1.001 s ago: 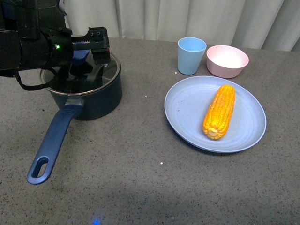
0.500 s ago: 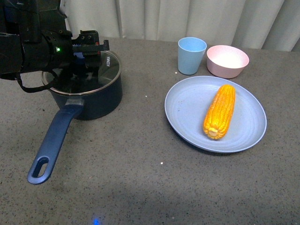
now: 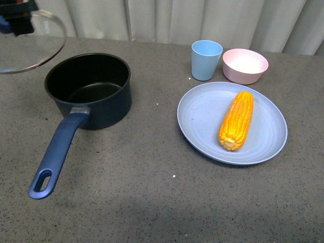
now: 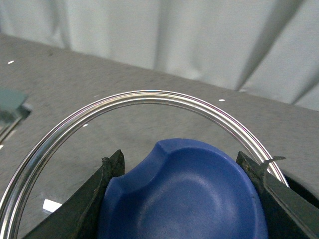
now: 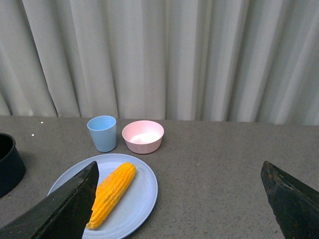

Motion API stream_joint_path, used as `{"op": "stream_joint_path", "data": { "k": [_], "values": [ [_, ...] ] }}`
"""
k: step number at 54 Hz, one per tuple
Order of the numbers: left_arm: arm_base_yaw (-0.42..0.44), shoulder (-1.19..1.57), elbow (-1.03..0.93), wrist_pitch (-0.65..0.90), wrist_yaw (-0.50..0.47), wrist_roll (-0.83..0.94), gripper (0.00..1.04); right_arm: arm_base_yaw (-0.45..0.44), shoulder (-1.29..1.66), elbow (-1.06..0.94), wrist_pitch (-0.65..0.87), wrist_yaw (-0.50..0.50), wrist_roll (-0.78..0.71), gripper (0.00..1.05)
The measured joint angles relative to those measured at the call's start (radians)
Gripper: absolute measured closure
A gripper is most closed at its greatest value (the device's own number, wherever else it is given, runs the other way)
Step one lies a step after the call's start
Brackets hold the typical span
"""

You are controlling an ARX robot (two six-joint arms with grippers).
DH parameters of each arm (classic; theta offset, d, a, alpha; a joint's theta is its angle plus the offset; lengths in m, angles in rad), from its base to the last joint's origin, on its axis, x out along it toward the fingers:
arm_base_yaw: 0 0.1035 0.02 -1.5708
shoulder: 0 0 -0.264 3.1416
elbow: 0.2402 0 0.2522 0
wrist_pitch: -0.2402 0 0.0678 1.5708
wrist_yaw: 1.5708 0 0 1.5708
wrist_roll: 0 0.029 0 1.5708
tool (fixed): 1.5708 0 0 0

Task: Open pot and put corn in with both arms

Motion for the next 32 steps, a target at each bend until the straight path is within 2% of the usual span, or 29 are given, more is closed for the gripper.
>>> {"op": "stream_joint_path", "data": {
  "k": [6,14,32],
  "values": [
    [0.095,0.006,-0.063,0.057,0.017,-0.011,0.45,0.0,0.0,0.0,0.0,0.0,0.0,0.09],
    [0.159,0.042,-0.081,0.127,0.049,-0.029,0.45,0.0,0.0,0.0,0.0,0.0,0.0,0.09],
    [0.212,0.2,-0.064,0.219,0.08,-0.064,0.45,0.0,0.0,0.0,0.0,0.0,0.0,0.09]
  ]
}}
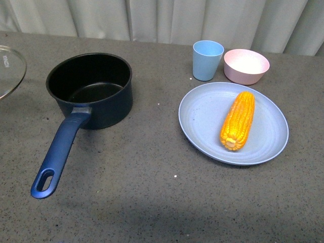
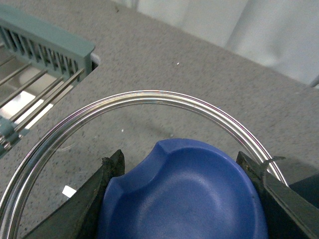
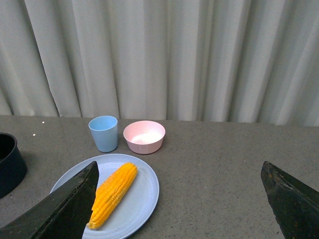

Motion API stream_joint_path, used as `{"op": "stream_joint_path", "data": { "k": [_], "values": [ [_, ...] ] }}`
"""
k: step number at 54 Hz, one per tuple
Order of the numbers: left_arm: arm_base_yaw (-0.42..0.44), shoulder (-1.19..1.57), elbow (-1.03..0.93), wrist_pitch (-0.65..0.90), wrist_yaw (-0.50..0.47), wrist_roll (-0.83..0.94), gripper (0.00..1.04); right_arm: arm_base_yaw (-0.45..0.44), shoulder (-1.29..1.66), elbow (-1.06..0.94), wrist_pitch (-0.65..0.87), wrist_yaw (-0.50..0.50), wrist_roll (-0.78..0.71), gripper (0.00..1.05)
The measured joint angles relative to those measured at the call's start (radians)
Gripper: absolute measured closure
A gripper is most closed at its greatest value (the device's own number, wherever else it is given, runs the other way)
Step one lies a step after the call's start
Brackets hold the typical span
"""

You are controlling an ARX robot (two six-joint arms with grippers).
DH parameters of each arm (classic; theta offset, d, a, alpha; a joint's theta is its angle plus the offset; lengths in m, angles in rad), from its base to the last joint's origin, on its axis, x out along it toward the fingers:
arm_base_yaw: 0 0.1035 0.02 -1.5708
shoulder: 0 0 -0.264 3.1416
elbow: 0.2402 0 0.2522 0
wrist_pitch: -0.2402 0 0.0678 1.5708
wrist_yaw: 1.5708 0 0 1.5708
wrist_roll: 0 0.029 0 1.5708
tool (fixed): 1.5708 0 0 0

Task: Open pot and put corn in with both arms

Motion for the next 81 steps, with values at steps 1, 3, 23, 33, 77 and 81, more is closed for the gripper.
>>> {"op": "stream_joint_path", "data": {
  "k": [1,3,23,33,77,81],
  "values": [
    [0.003,0.012,0.003,0.001,0.0,0.0,0.45,0.0,0.0,0.0,0.0,0.0,0.0,0.09],
    [0.008,0.029,0.008,0.002,0.0,0.0,0.45,0.0,0.0,0.0,0.0,0.0,0.0,0.09],
    [0.009,0.164,0.107,-0.018,0.023,0.0,0.45,0.0,0.0,0.0,0.0,0.0,0.0,0.09],
    [0.006,0.216,0.152,-0.055,0.014,0.007,0.45,0.0,0.0,0.0,0.0,0.0,0.0,0.09],
    [-0.031,-0.159,-0.041,-0.116,-0.143,0.066,0.07,0.0,0.0,0.0,0.0,0.0,0.0,0.09],
    [-0.037,-0.247,-0.101,-0.119,-0.179,0.063,0.07,0.0,0.0,0.0,0.0,0.0,0.0,0.09]
  ]
}}
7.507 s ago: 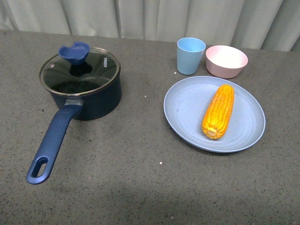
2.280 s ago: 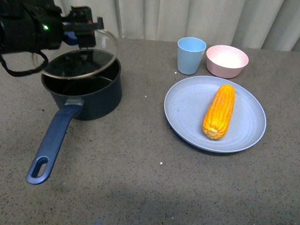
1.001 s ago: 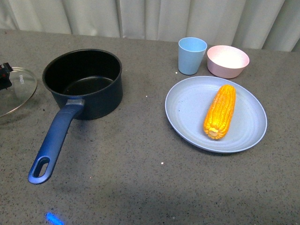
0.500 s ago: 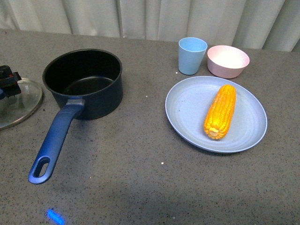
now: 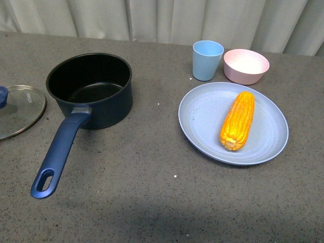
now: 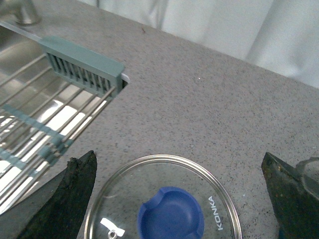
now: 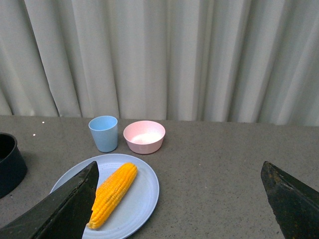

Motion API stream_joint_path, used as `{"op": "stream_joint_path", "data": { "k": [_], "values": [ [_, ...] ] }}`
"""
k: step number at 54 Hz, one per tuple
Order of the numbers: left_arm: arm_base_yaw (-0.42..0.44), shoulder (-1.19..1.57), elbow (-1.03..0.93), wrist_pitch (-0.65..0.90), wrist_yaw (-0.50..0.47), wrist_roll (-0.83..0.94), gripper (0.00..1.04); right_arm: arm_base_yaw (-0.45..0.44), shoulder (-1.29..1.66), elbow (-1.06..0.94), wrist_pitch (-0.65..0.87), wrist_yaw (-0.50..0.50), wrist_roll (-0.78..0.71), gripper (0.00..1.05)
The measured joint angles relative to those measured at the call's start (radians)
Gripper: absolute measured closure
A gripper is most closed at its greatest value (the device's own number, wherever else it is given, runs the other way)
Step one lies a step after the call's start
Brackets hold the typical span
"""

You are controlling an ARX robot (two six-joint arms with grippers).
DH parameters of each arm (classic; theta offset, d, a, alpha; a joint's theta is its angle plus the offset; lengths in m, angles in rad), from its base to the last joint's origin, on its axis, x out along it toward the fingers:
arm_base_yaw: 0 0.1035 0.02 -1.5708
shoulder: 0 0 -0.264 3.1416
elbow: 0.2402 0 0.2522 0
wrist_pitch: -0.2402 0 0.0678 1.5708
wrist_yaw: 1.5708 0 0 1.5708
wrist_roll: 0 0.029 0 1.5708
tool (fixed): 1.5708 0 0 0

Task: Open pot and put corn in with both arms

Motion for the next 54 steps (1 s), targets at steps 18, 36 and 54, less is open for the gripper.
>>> {"op": "stream_joint_path", "data": {
  "k": [18,36,54],
  "values": [
    [-0.077,-0.499,-0.259,-0.193,-0.164,-0.053,0.07,0.0,0.0,0.0,0.0,0.0,0.0,0.09],
    [-0.072,-0.625,-0.44,0.072,0.298,0.066,0.43,0.0,0.0,0.0,0.0,-0.001,0.0,0.09],
    [-0.123,-0.777,-0.588,0.069,0.249,0.089,0.96,0.0,0.0,0.0,0.0,0.0,0.0,0.09]
  ]
}}
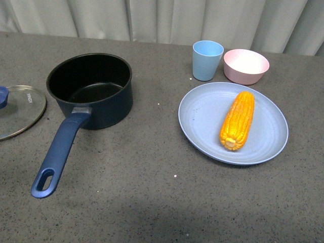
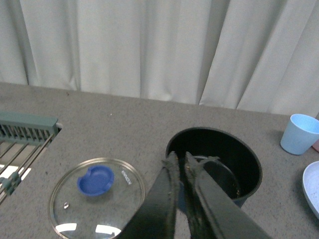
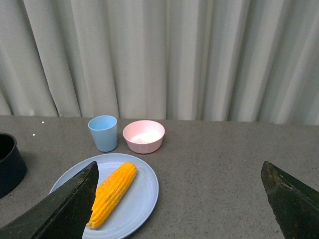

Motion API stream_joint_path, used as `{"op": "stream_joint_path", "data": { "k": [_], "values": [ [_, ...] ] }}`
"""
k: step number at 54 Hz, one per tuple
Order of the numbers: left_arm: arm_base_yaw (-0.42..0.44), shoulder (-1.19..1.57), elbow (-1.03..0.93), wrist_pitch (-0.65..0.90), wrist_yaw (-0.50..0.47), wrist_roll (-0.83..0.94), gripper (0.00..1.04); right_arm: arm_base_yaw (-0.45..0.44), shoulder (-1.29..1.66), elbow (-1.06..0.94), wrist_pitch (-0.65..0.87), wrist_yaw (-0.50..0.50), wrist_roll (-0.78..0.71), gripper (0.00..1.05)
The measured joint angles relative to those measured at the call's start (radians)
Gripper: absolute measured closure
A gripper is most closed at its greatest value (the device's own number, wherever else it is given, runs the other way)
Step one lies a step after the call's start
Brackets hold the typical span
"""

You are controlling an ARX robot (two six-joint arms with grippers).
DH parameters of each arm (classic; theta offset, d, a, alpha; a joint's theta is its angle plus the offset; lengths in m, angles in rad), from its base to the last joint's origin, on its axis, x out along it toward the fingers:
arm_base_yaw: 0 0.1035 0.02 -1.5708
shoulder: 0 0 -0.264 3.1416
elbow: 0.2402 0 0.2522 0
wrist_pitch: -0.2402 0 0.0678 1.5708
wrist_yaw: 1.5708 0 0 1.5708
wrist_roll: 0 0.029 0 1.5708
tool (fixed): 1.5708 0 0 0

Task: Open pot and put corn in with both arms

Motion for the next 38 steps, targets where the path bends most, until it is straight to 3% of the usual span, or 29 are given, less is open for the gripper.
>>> {"op": "stream_joint_path", "data": {
  "k": [2,7,38],
  "values": [
    [-0.005,-0.028,-0.014,-0.019,-0.006,0.0,1.01,0.0,0.0,0.0,0.0,0.0,0.0,0.09],
    [-0.054,-0.095,-0.03,-0.066,-0.078,0.003,1.01,0.0,0.0,0.0,0.0,0.0,0.0,0.09],
    [-0.084,-0.539,-0.072,-0.436,-0.083,0.003,1.01,0.0,0.0,0.0,0.0,0.0,0.0,0.09]
  ]
}}
